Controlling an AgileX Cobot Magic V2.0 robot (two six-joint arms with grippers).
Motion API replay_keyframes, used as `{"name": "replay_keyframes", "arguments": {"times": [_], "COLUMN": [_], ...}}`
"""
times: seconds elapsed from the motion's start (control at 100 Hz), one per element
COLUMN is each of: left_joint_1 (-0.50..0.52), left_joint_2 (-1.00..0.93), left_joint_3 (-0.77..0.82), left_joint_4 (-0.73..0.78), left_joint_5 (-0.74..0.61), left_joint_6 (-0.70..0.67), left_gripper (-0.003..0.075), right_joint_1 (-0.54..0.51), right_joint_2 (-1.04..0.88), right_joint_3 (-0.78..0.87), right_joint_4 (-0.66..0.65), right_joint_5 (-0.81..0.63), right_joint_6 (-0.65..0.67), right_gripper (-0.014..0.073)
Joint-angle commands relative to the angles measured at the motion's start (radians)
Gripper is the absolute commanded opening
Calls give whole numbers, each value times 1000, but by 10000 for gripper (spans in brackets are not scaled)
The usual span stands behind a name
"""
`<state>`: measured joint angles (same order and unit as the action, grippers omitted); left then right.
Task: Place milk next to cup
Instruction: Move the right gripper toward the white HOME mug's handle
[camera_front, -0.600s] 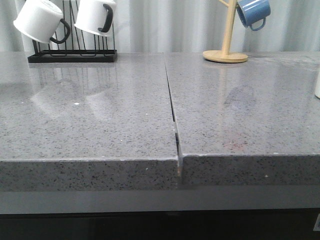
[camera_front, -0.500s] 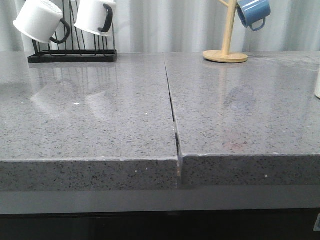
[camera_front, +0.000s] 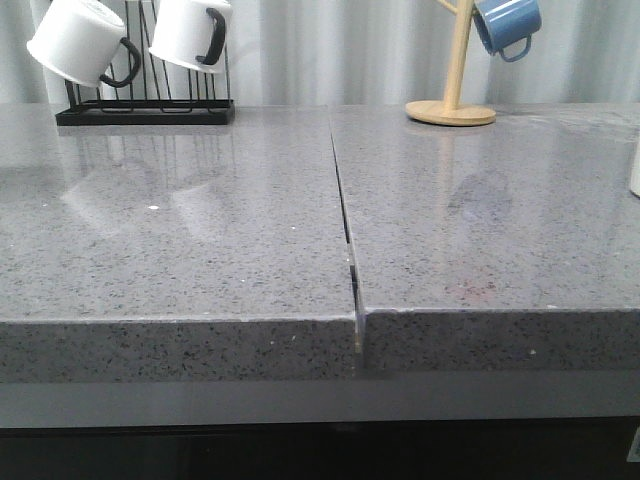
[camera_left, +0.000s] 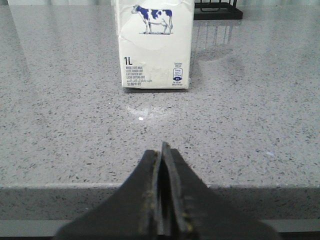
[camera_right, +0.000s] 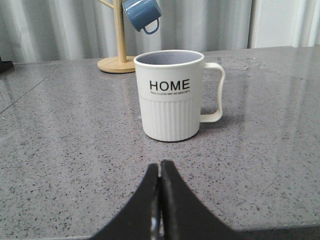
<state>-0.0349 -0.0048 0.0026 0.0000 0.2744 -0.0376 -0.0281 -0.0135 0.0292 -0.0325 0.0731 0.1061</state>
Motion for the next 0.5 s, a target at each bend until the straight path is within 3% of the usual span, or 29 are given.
{"name": "replay_keyframes", "arguments": {"times": [0.0,0.3,0.49], "left_joint_1": [-8,-8,-8], "left_joint_2": [-32,-32,-32], "left_joint_3": [42,42,42], "left_joint_4": [-6,-6,-6], "left_joint_5": [-75,-75,-75], "left_joint_6": [-9,-9,-9], "left_gripper": [-20,-21,-20], "right_joint_1": [-5,-5,-5], "right_joint_2": [-17,-9,122], "right_joint_3": [-20,-29,-135], "right_joint_4": [-7,0,57], "right_joint_5": [-85,-110,20], "right_joint_6": [-5,0,13], "right_gripper": [-68,-68,-63]}}
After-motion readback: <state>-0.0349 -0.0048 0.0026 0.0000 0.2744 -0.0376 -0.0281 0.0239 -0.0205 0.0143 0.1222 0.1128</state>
